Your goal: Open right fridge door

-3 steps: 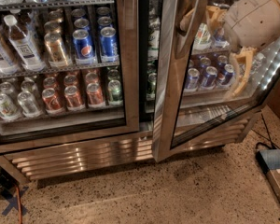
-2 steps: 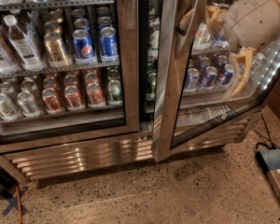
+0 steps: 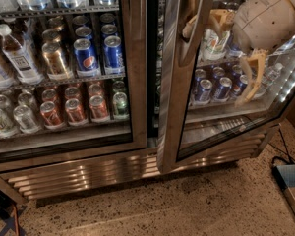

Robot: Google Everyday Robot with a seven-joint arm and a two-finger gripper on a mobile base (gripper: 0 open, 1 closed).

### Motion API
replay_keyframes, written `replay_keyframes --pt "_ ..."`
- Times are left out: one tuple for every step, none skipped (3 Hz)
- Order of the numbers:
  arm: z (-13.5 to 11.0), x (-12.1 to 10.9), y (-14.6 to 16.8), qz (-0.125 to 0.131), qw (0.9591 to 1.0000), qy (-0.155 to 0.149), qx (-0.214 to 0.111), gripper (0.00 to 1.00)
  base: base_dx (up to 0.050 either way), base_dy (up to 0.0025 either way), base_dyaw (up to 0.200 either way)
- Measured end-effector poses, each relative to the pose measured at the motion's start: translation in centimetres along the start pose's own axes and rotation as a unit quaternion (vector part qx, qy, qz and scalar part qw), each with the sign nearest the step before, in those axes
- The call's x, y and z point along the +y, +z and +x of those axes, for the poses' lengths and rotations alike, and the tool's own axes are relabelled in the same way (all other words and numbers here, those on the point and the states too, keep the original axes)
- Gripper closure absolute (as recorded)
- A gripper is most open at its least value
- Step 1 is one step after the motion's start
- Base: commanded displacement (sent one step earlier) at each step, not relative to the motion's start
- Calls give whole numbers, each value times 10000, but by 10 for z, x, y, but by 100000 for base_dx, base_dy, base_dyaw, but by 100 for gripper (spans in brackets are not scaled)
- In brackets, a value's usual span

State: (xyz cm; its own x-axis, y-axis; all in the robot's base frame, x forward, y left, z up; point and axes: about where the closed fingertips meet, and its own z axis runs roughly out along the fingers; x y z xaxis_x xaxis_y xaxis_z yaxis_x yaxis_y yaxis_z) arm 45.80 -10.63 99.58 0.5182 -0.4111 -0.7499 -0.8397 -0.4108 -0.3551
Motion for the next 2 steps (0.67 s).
replay_keyframes --pt "5 -6 2 386 9992 42 87 0 0 0 0" --pt "12 -3 14 941 9953 152 160 0 0 0 0"
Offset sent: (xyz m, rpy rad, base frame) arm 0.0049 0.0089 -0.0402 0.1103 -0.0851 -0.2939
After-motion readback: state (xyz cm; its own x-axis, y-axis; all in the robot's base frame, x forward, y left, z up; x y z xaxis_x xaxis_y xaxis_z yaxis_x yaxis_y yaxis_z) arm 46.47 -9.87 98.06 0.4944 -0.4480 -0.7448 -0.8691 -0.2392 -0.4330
